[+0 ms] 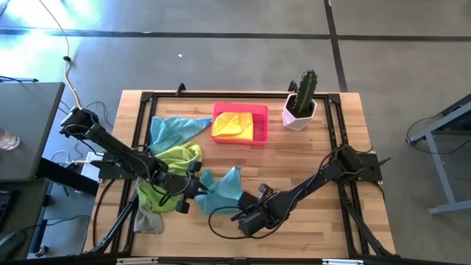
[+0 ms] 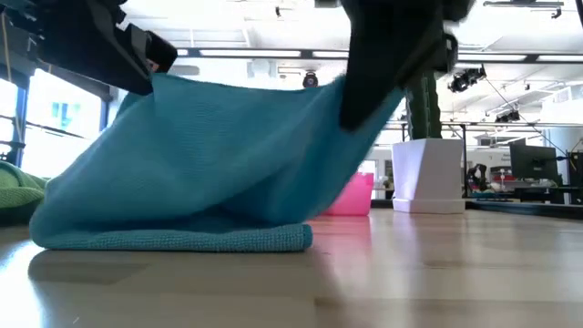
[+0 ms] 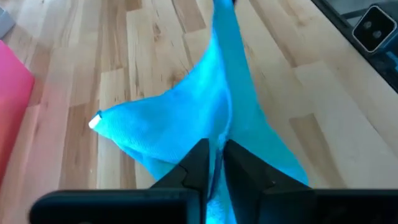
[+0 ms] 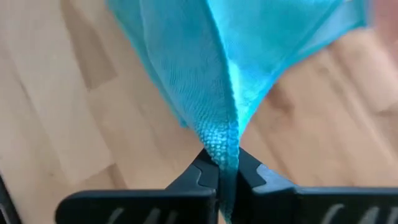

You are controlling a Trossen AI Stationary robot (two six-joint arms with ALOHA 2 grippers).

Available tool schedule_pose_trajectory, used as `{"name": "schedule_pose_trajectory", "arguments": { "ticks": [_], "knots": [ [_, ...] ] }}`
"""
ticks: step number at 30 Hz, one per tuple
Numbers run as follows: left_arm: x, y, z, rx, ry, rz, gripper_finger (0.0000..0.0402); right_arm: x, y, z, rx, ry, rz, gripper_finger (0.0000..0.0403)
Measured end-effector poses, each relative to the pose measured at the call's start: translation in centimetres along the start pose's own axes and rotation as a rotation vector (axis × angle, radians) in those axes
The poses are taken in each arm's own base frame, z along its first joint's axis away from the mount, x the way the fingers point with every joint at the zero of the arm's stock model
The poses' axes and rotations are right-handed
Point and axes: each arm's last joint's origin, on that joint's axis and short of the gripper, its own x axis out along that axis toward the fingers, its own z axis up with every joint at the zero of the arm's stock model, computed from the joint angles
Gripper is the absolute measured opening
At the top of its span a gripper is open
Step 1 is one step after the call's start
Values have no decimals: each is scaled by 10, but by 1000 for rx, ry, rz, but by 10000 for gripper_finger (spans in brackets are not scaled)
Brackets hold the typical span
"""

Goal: Fold microfiber towels
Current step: Fold the bottom light blue microfiber cloth on the table

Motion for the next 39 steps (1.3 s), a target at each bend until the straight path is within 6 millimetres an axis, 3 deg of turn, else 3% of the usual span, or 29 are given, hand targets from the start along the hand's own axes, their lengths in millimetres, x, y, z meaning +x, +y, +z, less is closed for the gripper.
{"name": "schedule_pose_trajectory", "arguments": {
  "ticks": [9, 22, 39],
  "knots": [
    [4, -5, -11, 92, -79, -170, 95, -28, 6, 19, -18, -102, -18, 0],
    [8, -1, -33, 38, -26, -114, 99, -50, 16, 30, -160, -177, 24, 0],
    [6, -8, -36, -4, 16, -215, 99, -79, 19, 30, -194, -175, 4, 0]
  ]
}}
